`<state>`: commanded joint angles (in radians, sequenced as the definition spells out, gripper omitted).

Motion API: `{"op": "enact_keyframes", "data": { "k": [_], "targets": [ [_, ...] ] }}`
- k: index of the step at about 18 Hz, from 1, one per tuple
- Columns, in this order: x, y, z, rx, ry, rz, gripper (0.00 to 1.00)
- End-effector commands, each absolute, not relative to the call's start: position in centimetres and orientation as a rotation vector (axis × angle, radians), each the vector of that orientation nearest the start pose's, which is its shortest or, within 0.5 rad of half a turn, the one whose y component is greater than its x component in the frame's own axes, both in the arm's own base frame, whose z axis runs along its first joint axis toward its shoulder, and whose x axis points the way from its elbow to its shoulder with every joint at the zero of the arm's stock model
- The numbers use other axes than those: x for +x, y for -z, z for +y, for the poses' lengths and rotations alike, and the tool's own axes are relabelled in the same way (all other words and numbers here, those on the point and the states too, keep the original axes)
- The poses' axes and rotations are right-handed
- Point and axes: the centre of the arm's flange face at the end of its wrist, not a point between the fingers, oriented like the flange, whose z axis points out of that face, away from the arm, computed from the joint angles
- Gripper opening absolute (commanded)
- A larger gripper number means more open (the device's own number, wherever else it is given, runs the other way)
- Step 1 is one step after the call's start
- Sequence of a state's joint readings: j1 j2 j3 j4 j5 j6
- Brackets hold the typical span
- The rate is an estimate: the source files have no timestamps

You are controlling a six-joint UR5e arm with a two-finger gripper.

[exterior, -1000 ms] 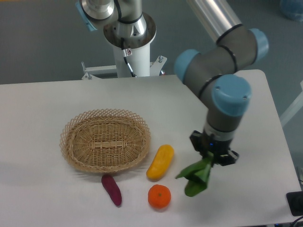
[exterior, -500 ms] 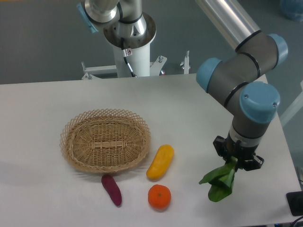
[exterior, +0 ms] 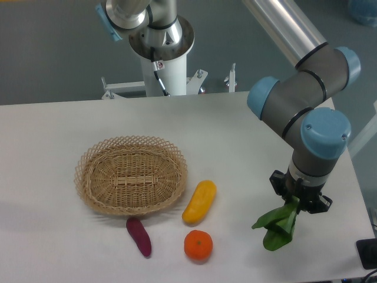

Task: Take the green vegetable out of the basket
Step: 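Hold the bok choy raised beside the table edge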

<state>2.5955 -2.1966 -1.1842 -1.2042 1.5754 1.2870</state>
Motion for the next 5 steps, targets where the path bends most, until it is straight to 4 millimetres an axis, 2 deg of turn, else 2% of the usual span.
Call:
{"op": "enact_keyframes", "data": {
  "k": [5],
  "targets": [
    [-56.49,-32.74,49.82,-3.066,-0.188,0.404,0.24]
  ]
}}
